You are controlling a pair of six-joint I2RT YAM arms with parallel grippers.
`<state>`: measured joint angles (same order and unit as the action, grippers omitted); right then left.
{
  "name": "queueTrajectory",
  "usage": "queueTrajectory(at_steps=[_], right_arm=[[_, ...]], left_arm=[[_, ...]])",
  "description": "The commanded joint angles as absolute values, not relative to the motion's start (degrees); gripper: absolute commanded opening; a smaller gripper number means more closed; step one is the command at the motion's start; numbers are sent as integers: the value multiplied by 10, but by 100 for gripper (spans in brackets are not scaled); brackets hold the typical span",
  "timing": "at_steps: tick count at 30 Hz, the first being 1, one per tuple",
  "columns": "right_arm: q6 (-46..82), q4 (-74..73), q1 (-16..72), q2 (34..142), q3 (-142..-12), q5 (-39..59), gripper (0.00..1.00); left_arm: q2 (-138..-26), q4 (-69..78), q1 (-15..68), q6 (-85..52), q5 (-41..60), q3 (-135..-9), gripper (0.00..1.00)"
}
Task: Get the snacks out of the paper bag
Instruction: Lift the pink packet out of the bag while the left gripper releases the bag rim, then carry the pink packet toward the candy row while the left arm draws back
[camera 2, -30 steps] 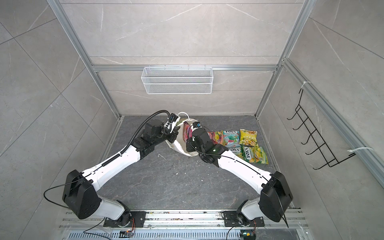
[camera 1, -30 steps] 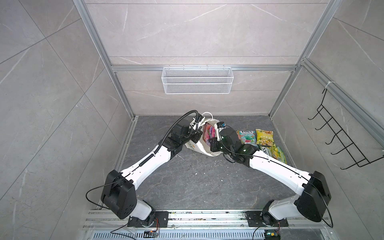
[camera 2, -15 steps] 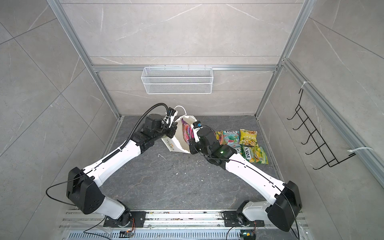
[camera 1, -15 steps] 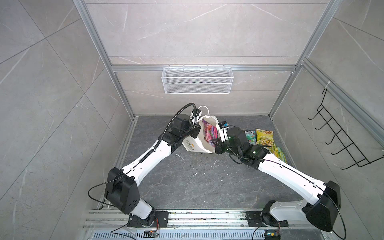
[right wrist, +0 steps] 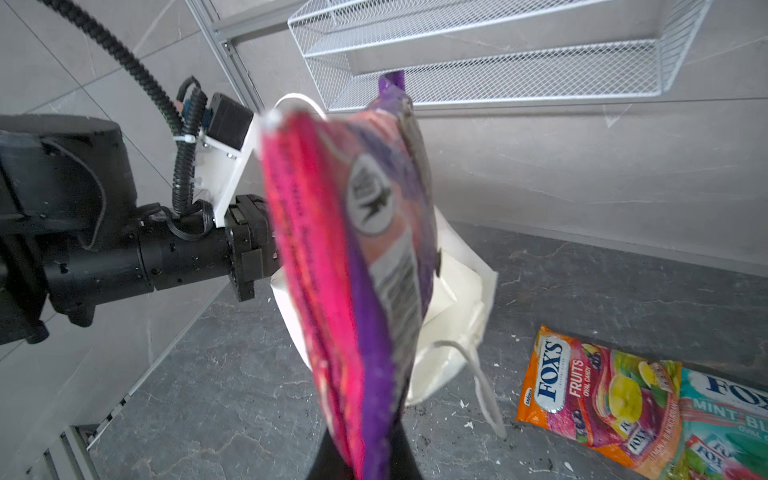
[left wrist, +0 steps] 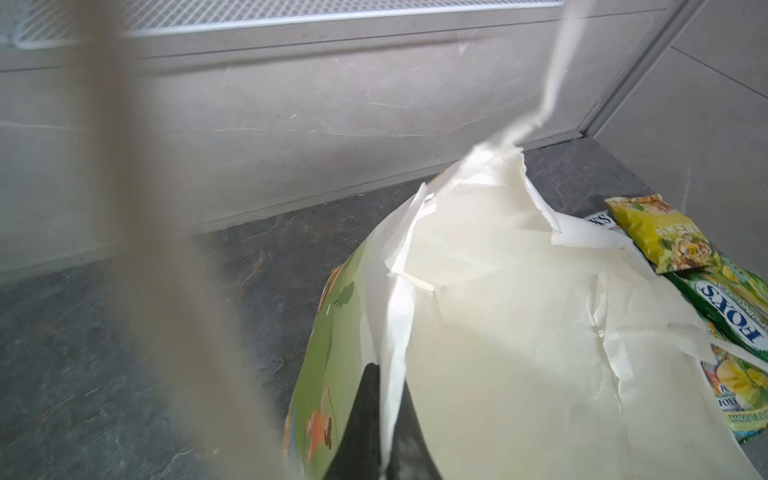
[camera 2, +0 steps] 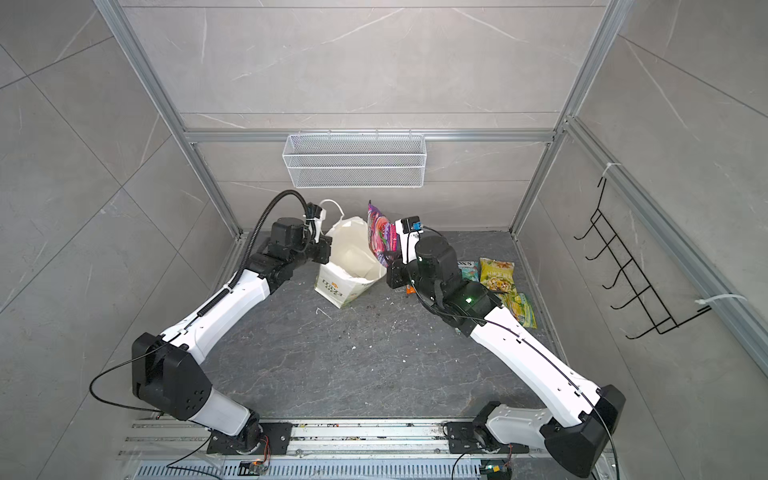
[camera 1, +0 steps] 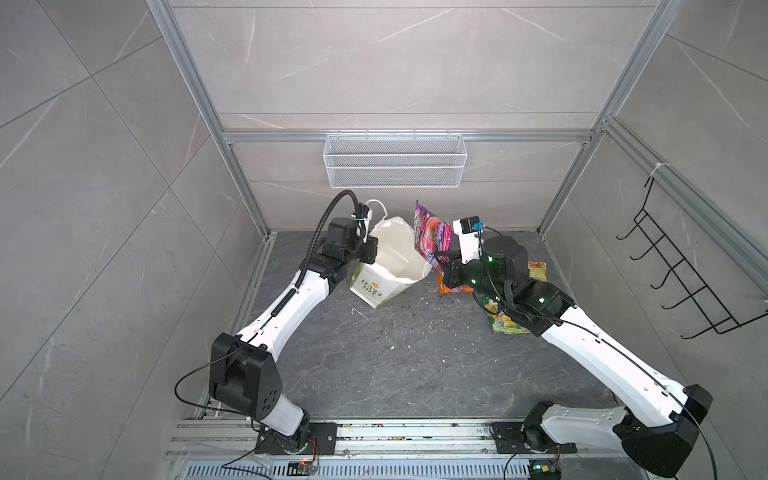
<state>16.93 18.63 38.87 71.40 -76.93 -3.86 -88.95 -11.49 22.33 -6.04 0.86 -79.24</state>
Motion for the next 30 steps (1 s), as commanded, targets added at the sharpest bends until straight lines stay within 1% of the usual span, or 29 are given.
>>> queueTrajectory(at_steps=[1,8,9,10,14,19,23,26,30], right_arm=[[200,166,375,696,-794,-40,0],[225,167,352,671,-778,-28,0],[227,168,350,669,-776,-27,0],[228,167,348,667,-773,-27,0],[233,171,345,668,-762,-29,0],[238,171,340,668,-746,-35,0],[239,174,336,670,-737,-42,0],[240,172,333,671,-728,-44,0],[243,167,327,674,-719,-42,0]], left_arm=[[-890,-92,188,-111,43,-787,0],[-900,-89,141,-114,51,-777,0],[-902,-90,139,-114,48,-779,4],[-903,-94,136,-115,48,-783,15],[-901,-103,136,-113,52,-794,33],[-891,-128,135,-108,44,-808,46],[-873,-144,135,-103,33,-809,65],[-855,-154,135,-101,23,-809,75],[-828,-156,135,-101,15,-803,80]])
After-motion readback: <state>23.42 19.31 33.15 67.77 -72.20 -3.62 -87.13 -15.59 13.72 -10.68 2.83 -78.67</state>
